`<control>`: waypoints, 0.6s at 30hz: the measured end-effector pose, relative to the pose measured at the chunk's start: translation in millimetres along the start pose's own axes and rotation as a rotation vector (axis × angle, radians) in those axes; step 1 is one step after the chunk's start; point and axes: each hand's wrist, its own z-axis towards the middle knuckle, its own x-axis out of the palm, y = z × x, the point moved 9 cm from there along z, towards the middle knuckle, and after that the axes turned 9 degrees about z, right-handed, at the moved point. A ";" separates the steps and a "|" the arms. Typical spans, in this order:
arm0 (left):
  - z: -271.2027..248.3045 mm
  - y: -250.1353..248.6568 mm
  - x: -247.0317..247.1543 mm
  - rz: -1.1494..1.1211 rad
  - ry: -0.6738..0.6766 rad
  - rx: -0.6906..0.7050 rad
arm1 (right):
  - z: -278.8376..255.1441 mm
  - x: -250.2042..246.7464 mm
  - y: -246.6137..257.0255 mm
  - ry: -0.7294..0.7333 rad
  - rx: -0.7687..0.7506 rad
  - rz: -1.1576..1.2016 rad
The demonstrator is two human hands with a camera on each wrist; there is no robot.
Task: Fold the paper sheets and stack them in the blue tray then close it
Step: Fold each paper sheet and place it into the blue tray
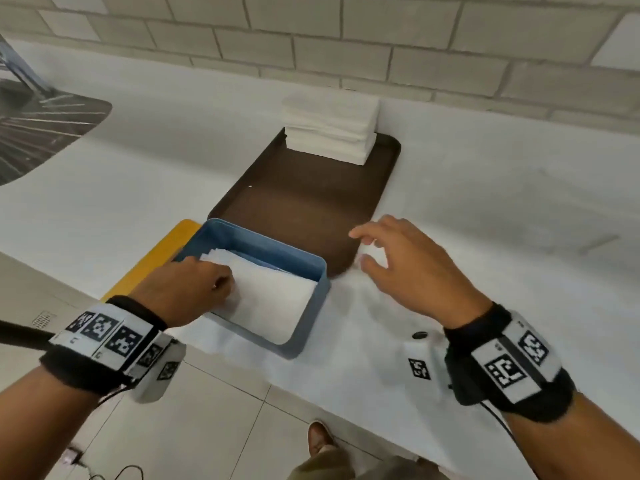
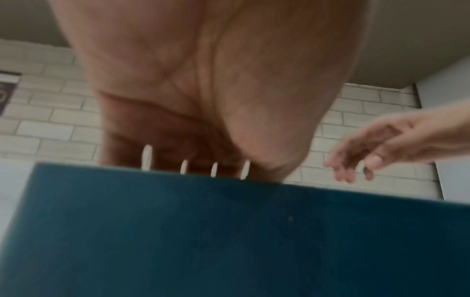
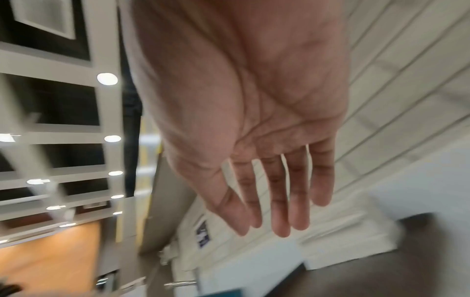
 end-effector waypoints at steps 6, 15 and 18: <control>3.3 0.9 -27.8 -0.088 -0.030 -0.008 | 10.1 -14.2 -145.1 0.122 0.306 -0.262; -56.0 -76.8 -129.0 -0.393 -0.326 0.145 | 26.5 -17.2 -161.5 0.016 0.174 -0.270; -64.4 -130.9 -142.5 -0.483 -0.316 0.276 | 11.5 -53.7 -151.4 -0.163 0.101 -0.117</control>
